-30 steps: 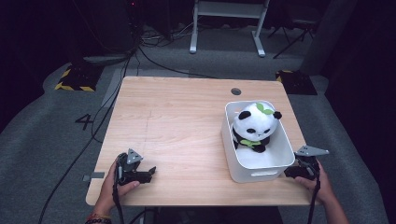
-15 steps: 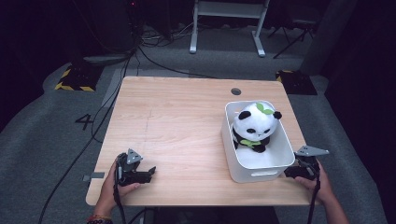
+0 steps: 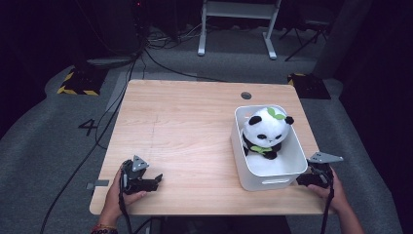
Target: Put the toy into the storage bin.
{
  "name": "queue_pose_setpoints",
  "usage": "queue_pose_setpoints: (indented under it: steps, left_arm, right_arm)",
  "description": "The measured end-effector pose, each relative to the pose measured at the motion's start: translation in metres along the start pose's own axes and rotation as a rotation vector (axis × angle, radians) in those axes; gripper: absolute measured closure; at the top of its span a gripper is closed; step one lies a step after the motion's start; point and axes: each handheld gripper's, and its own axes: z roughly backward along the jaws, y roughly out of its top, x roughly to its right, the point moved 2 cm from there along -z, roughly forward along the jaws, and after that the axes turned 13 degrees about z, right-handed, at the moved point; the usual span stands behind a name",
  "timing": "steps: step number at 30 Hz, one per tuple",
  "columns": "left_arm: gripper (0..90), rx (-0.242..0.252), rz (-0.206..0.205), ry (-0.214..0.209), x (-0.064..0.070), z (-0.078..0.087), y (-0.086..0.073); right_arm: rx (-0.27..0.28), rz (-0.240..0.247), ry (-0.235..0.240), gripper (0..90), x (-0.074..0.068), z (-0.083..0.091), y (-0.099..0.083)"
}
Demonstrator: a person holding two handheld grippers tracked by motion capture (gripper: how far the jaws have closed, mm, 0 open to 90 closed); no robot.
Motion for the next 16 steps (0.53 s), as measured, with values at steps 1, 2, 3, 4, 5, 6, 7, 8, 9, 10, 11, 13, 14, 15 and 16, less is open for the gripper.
queue_pose_setpoints:
  steps: [1,2,3,4,5,6,7,8,9,10,11,13,14,15,16]
  left_arm:
    - [16.0,0.000,-0.001,0.001,-0.0001,0.0000,0.0000]
    - [16.0,0.000,0.001,-0.001,0.0001,-0.0001,0.0000]
    - [16.0,0.000,0.000,0.000,0.0000,0.0000,0.0000]
    - [16.0,0.000,-0.001,0.001,-0.0001,0.0001,0.0001]
    - [16.0,0.000,0.000,-0.001,0.0000,0.0000,0.0000]
    - [16.0,0.000,0.000,0.000,0.0000,0.0000,0.0000]
    - [16.0,0.000,0.000,-0.001,0.0000,0.0000,0.0000]
    - [16.0,0.000,0.000,-0.001,0.0000,0.0000,0.0000]
    - [16.0,-0.003,0.000,0.000,0.0000,0.0002,0.0001]
    - [16.0,0.000,0.000,-0.001,0.0000,0.0000,0.0000]
    - [16.0,0.000,-0.001,0.000,-0.0001,0.0000,0.0000]
    - [16.0,0.000,0.001,-0.001,0.0001,-0.0001,0.0000]
    - [16.0,-0.001,0.001,0.000,0.0000,0.0000,0.0000]
    - [16.0,0.000,0.001,-0.001,0.0000,0.0000,0.0000]
    - [16.0,0.000,-0.001,0.001,0.0000,0.0000,0.0000]
  right_arm:
    - [0.000,0.000,0.000,20.3,0.0000,0.0000,0.0000]
    - [0.000,0.000,0.000,20.3,0.0000,0.0000,0.0000]
    - [0.000,0.000,0.000,20.4,0.0000,0.0000,0.0000]
    - [0.000,0.000,0.000,20.3,0.0000,0.0000,0.0000]
    - [0.000,0.000,0.000,20.4,0.0000,0.0000,0.0000]
    - [0.000,0.000,0.000,20.3,0.0000,0.0000,0.0000]
    - [0.000,0.000,0.000,20.4,0.0000,0.0000,0.0000]
    - [0.000,0.001,0.000,20.4,0.0000,0.0000,0.0000]
    - [0.000,0.001,0.000,20.4,0.0000,0.0000,0.0000]
    - [0.001,0.001,0.001,20.3,0.0000,0.0000,0.0000]
    - [0.002,0.006,0.001,20.3,0.0003,-0.0002,-0.0002]
    - [0.002,0.005,0.001,20.4,0.0002,-0.0001,-0.0001]
    - [0.002,0.006,0.001,20.3,0.0002,-0.0001,-0.0001]
    - [0.001,0.005,0.002,20.3,0.0002,-0.0001,-0.0002]
    - [0.002,0.006,0.002,20.4,0.0002,-0.0001,-0.0001]
